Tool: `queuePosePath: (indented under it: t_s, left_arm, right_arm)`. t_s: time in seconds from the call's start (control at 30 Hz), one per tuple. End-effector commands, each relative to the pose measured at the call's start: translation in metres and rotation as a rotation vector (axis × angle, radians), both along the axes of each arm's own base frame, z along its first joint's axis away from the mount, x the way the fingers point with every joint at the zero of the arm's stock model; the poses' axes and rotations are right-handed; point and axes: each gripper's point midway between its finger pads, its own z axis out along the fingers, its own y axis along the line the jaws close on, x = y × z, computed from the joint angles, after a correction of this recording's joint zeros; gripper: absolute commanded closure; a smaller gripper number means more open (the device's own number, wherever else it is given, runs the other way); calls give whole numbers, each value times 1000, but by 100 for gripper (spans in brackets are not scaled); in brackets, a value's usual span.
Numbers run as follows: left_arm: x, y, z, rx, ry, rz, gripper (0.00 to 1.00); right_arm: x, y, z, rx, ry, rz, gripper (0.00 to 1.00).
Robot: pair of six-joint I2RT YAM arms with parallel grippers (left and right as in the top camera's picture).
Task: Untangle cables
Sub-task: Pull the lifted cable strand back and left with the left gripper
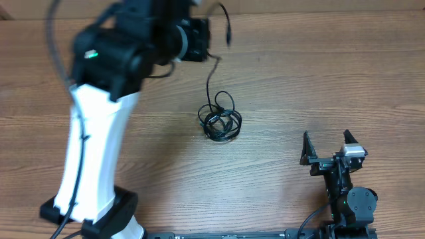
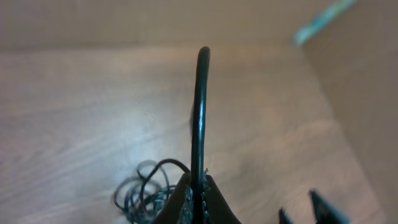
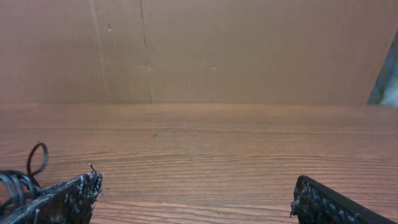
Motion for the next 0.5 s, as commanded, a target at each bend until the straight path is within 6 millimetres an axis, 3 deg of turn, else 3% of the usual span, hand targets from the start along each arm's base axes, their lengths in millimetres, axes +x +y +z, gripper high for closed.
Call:
queuePosePath:
  t_s: [0.0, 0.1, 0.33, 0.47]
  left_arm:
    - [-33, 22, 62, -93, -145, 21, 96]
    - [-34, 31, 56, -56, -126, 61, 96]
    - [-19, 78, -1, 138, 49, 346, 96]
    - [-17, 62, -32, 139, 182, 285, 96]
  right_arm:
    - [0, -1, -1, -5, -6, -6, 0]
    - [0, -1, -1, -5, -6, -6, 0]
    - [0, -1, -1, -5, -6, -6, 0]
    - [0, -1, -1, -5, -6, -6, 0]
